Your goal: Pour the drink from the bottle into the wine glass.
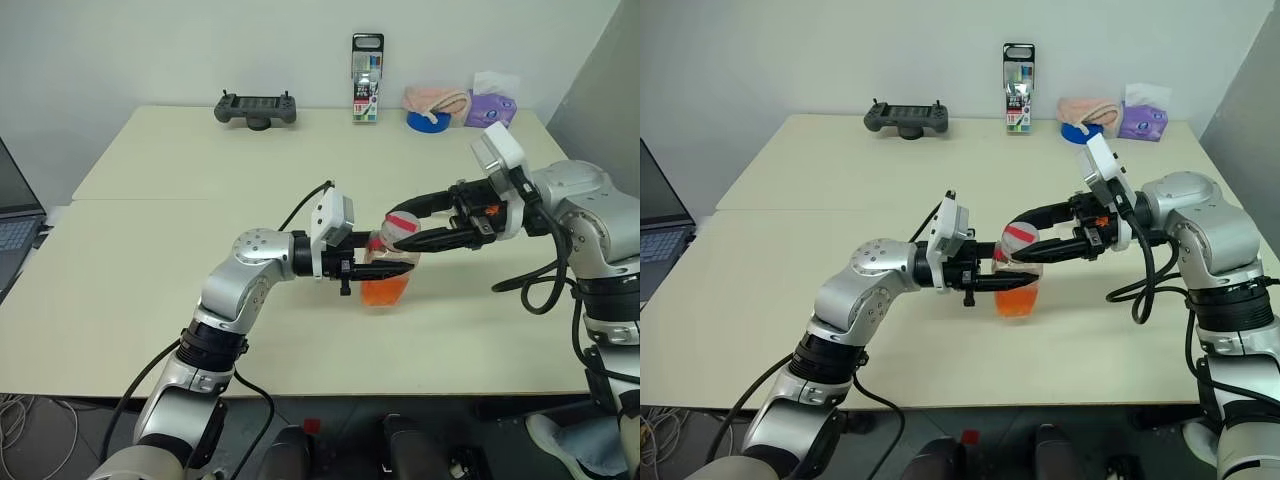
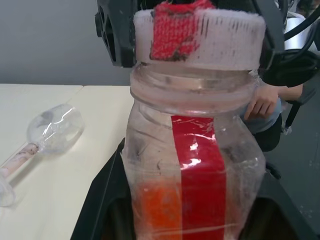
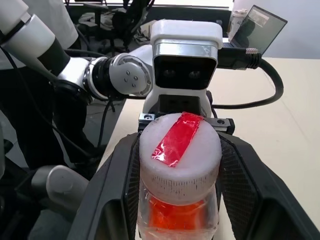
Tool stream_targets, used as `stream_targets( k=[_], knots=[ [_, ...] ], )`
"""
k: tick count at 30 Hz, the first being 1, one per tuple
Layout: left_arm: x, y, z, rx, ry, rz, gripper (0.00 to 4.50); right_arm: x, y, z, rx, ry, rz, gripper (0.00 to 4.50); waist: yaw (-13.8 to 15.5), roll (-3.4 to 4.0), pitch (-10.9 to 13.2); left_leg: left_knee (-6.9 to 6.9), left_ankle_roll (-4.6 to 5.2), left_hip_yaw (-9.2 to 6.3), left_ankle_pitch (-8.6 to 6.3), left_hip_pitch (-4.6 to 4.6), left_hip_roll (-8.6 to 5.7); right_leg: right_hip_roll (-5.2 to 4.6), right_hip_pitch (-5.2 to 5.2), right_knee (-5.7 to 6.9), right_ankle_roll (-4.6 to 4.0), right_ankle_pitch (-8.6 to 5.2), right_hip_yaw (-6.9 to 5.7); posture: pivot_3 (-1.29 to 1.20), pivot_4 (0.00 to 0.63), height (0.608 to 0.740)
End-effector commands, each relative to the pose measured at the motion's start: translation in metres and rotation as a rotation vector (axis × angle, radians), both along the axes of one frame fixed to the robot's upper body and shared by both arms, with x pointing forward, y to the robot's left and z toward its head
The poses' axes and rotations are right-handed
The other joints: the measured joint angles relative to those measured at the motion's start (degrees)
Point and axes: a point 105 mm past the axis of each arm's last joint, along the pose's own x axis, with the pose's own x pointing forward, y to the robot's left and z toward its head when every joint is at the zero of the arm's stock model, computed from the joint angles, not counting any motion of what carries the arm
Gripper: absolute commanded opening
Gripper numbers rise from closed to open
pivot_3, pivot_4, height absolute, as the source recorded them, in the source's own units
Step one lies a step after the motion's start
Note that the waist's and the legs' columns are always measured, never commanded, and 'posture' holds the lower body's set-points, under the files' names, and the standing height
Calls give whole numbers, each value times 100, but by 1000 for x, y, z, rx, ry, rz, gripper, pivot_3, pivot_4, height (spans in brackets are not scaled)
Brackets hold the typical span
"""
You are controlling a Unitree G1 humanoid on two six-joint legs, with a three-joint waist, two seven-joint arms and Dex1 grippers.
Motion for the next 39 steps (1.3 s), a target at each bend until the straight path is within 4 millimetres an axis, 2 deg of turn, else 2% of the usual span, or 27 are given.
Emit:
stream_targets(
  k=[1,5,10,14,18,23,29,30,33,39],
  knots=[
    [15,11,12,-37,-42,87,1688,-5,-7,18,1,-60,16,2586,4,0,0,0,0,0,0,0,0,0,0,0,0,0,0,0,150,740],
    [18,10,11,-37,-48,92,1688,-3,-9,19,-4,-87,-4,3846,1,0,0,1,0,1,0,0,-1,-1,0,0,0,0,1,0,150,740],
    [19,9,10,-38,-52,91,1687,2,-8,21,16,-110,-60,3874,2,0,0,0,0,0,0,0,0,-1,-1,1,0,0,-1,0,150,740],
    [22,11,11,-49,-65,110,1687,8,-7,26,92,-119,-200,3874,7,0,0,0,-1,0,0,-2,-2,-4,-1,0,-1,1,1,0,150,740],
    [31,11,16,-79,-101,152,1687,1,-6,24,172,-118,-339,3874,34,0,0,0,-2,-5,0,-4,-1,-5,-1,1,-2,1,-2,0,150,740],
    [39,9,20,-101,-119,177,1687,-20,-3,22,242,-96,-458,3874,43,0,0,2,-2,-3,1,-10,-5,-9,-5,2,-1,1,1,0,150,740],
    [39,7,18,-99,-108,164,1687,-14,-2,17,259,-160,-741,3874,28,0,0,3,-2,-1,1,-6,-4,-5,-4,7,0,1,1,0,150,740],
    [40,6,17,-99,-106,161,1687,-14,-1,17,282,-148,-773,4050,27,0,0,2,-1,-2,1,-7,-4,-5,-4,8,1,1,0,0,150,740],
    [39,4,16,-99,-104,152,1687,-24,9,15,311,-121,-775,4500,26,0,0,2,-1,-3,1,-6,-3,-3,-4,9,0,1,0,0,150,740],
    [39,3,16,-100,-105,145,1687,-24,17,14,312,-121,-811,4500,22,0,0,2,-1,-2,1,-6,-5,-3,-2,5,0,1,1,0,150,740]
  ],
)
